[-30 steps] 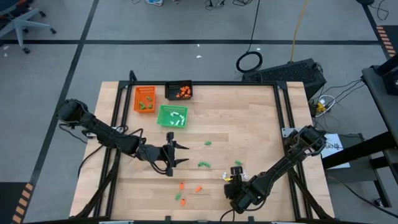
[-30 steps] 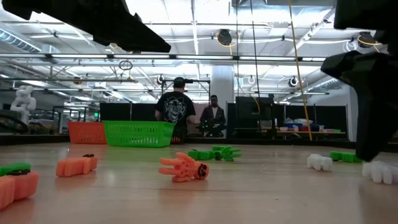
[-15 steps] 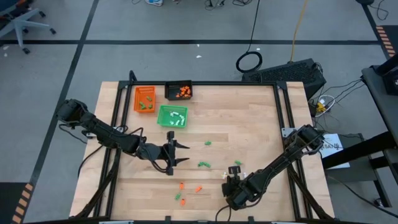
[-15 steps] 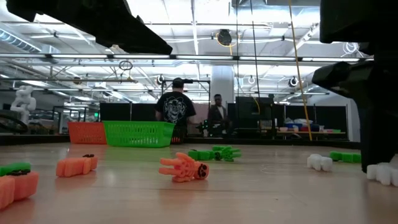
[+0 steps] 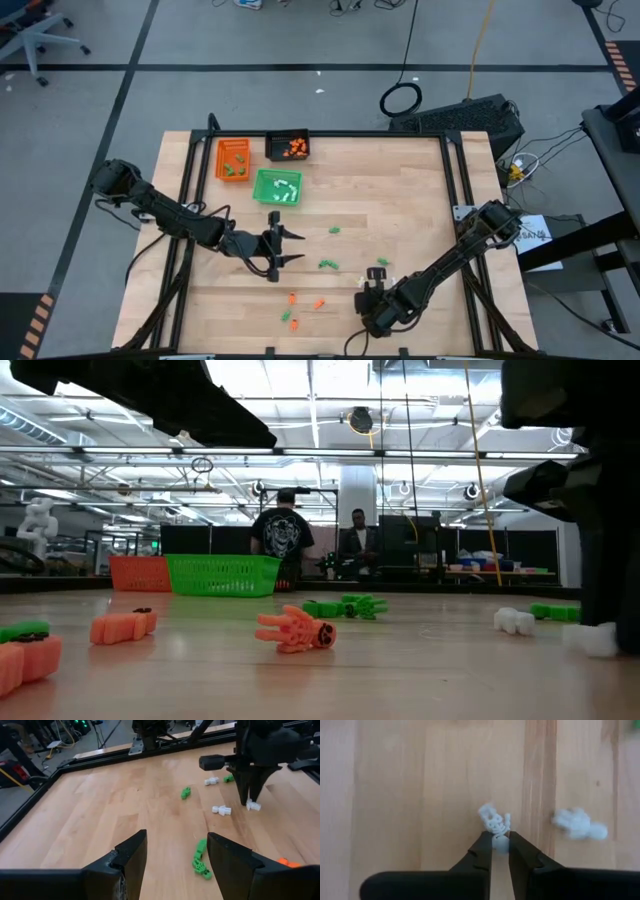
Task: Sort Halloween decoration
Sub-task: Put the white skeleton toy into the green bin
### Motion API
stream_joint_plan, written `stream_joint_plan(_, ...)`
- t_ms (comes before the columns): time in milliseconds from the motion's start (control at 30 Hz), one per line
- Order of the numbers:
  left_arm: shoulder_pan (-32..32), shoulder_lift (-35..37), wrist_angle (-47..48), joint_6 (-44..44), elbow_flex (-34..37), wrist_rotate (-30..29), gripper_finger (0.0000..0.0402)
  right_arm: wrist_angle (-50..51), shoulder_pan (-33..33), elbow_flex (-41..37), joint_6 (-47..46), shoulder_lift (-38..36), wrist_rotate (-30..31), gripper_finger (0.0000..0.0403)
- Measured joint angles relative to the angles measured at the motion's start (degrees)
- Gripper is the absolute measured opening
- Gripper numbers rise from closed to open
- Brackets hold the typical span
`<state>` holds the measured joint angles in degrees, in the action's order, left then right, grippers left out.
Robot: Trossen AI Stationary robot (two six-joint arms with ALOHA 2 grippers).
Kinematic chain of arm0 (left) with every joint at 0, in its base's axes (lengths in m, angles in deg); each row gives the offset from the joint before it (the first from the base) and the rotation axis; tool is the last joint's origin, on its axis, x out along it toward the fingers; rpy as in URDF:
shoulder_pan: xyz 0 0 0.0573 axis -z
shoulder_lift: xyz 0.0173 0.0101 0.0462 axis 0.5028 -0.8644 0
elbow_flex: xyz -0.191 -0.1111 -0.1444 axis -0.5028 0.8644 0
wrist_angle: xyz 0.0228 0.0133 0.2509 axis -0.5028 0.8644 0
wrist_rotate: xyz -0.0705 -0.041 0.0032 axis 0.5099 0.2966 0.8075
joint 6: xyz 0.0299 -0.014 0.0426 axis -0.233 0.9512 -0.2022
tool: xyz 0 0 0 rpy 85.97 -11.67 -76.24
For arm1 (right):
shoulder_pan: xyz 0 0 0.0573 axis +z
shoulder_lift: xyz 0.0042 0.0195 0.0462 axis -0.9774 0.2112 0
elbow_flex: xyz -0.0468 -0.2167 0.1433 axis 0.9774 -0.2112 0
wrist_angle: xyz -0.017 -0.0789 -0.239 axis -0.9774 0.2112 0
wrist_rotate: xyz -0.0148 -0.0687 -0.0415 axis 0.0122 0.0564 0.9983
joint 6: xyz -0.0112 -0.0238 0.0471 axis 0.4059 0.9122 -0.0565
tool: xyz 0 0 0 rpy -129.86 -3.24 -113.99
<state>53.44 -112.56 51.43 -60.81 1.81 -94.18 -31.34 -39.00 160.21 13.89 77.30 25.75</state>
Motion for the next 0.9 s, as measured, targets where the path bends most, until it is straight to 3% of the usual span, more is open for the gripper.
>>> stream_joint_plan(233,0.8,0.0,0.2,1.0,0.0,0.0,0.0205,-1.8,-0.1,0.0,-0.3,-2.9,8.2,0.0016)
stream_joint_plan(400,1.9,0.0,-1.5,0.9,0.0,0.0,0.0205,-3.9,0.6,0.0,-0.1,-4.0,23.3,0.0016)
stream_joint_plan(667,2.3,0.0,-4.4,-1.1,0.0,0.0,0.0205,-15.7,1.5,0.0,13.2,-4.0,43.9,0.0015)
stream_joint_plan(900,2.3,0.0,-4.4,-1.1,0.0,0.0,0.0205,-21.7,1.4,0.1,26.2,-4.0,54.9,0.0015)
